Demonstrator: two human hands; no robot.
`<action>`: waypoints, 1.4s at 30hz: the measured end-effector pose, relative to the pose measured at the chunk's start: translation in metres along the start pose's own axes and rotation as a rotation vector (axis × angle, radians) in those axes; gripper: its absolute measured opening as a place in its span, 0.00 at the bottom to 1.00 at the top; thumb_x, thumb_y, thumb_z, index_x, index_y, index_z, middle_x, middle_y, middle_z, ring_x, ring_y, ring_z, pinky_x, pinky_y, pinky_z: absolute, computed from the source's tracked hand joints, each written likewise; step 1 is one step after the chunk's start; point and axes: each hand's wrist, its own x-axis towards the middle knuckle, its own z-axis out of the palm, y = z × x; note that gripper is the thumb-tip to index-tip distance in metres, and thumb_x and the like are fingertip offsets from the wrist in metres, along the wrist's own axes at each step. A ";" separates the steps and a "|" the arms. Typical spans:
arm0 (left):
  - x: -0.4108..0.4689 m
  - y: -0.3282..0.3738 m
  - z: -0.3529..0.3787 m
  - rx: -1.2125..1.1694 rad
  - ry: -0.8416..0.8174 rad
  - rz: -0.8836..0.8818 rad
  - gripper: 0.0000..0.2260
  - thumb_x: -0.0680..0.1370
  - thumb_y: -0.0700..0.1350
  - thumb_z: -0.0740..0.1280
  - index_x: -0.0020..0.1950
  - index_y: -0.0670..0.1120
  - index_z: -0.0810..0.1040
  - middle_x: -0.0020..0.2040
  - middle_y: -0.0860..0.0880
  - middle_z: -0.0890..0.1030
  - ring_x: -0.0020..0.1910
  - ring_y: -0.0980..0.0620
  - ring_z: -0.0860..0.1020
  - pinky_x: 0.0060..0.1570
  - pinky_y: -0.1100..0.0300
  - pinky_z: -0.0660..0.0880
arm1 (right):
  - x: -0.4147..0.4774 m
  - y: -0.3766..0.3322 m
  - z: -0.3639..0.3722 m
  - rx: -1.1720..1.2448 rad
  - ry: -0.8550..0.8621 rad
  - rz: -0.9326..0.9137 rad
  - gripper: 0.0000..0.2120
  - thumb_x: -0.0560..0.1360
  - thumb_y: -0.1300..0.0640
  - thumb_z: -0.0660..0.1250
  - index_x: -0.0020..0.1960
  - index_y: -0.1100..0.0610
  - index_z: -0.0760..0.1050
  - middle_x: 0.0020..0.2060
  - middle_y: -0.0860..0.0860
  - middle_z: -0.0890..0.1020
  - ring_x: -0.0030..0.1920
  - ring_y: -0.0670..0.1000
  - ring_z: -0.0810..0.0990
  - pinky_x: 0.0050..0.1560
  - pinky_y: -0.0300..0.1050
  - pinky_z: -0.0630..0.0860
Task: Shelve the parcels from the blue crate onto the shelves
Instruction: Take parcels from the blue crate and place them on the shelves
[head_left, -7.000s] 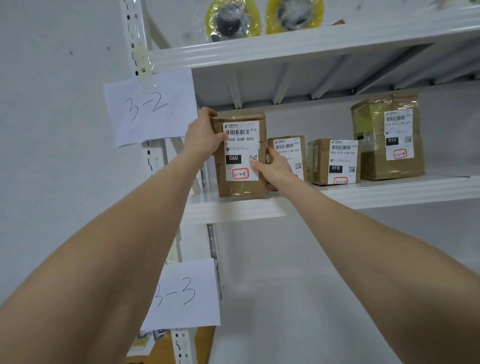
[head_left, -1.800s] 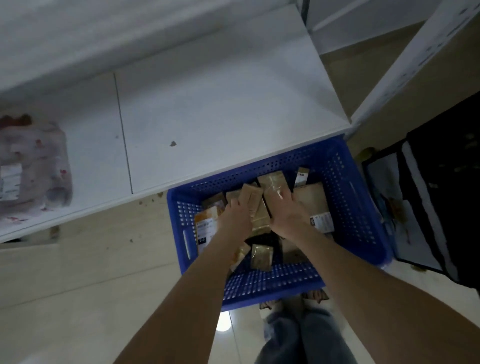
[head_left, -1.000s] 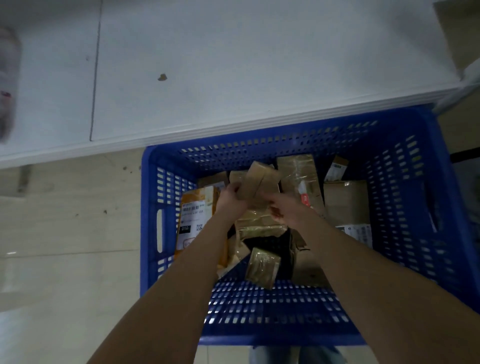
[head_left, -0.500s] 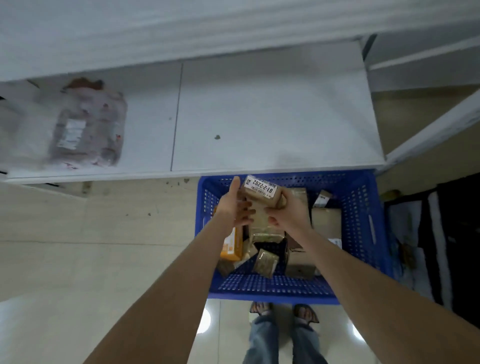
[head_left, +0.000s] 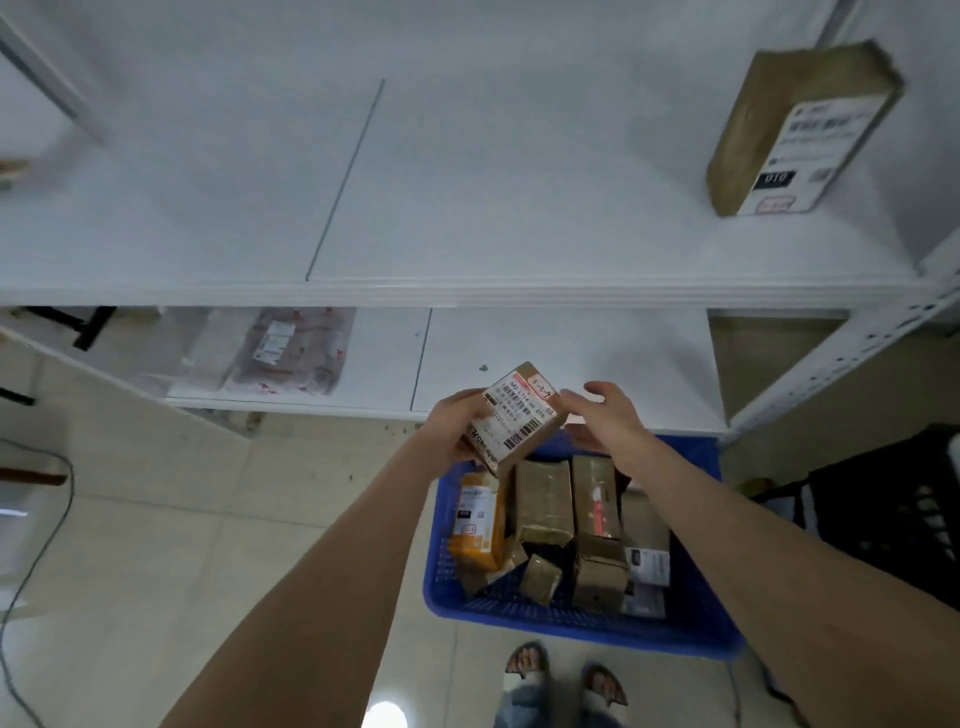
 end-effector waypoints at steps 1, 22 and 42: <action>-0.010 0.010 0.001 0.011 -0.017 0.022 0.16 0.76 0.36 0.58 0.63 0.44 0.76 0.42 0.45 0.80 0.40 0.48 0.79 0.35 0.58 0.77 | -0.007 -0.012 -0.002 0.027 -0.058 0.009 0.27 0.76 0.50 0.69 0.71 0.55 0.65 0.54 0.53 0.78 0.46 0.51 0.79 0.48 0.46 0.78; -0.088 0.110 0.015 -0.003 0.025 0.222 0.15 0.80 0.43 0.64 0.65 0.39 0.72 0.56 0.43 0.80 0.51 0.43 0.80 0.49 0.50 0.79 | -0.083 -0.107 -0.006 0.379 -0.294 -0.043 0.08 0.75 0.67 0.64 0.54 0.61 0.75 0.48 0.57 0.81 0.49 0.56 0.81 0.52 0.48 0.78; -0.116 0.112 0.001 0.290 0.101 0.356 0.21 0.77 0.50 0.68 0.67 0.44 0.71 0.52 0.43 0.81 0.48 0.46 0.81 0.46 0.50 0.80 | -0.102 -0.139 -0.011 0.103 -0.191 -0.228 0.11 0.74 0.52 0.69 0.54 0.56 0.76 0.41 0.51 0.81 0.44 0.50 0.80 0.45 0.46 0.76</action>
